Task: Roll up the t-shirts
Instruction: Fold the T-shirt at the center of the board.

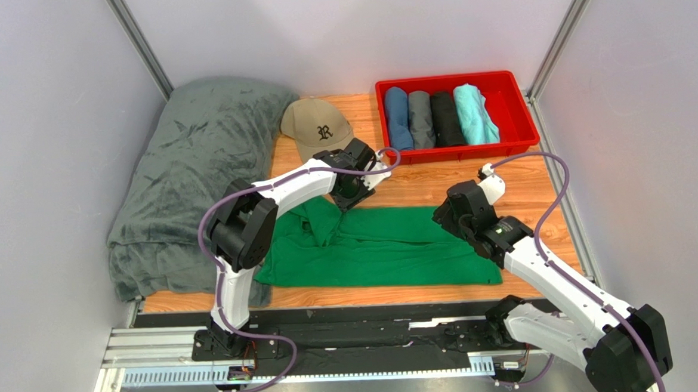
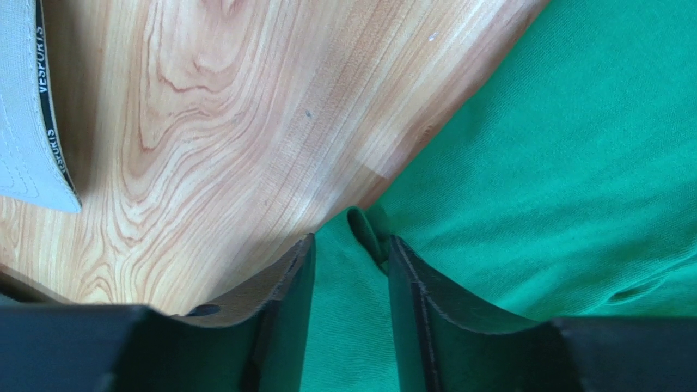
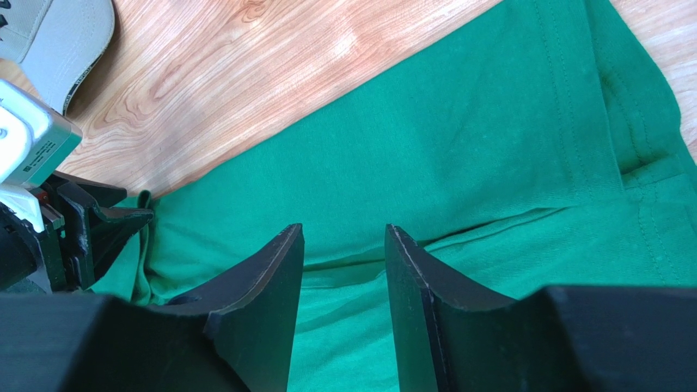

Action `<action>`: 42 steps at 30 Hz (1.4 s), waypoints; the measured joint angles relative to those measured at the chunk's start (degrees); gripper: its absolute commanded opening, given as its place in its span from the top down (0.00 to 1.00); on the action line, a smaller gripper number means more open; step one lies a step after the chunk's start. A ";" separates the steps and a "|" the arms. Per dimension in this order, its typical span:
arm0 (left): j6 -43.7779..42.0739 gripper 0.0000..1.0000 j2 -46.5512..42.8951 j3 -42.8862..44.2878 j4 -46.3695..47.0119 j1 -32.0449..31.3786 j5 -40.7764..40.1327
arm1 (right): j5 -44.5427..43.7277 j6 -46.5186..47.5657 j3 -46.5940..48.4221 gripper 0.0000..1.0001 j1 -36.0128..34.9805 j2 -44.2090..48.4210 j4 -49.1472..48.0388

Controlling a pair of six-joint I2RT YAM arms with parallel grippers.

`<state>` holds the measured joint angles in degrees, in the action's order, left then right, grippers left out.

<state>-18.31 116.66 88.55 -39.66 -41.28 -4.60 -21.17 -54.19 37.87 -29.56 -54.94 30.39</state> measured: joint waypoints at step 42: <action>-6.54 1.00 -24.44 -16.94 -5.84 5.70 -0.98 | 3.54 -0.28 5.79 0.56 -8.46 -13.99 -5.79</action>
<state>-24.84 92.23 71.61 -45.50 -35.57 -5.58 -17.63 -54.48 43.66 -38.02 -68.93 24.60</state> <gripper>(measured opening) 0.007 0.446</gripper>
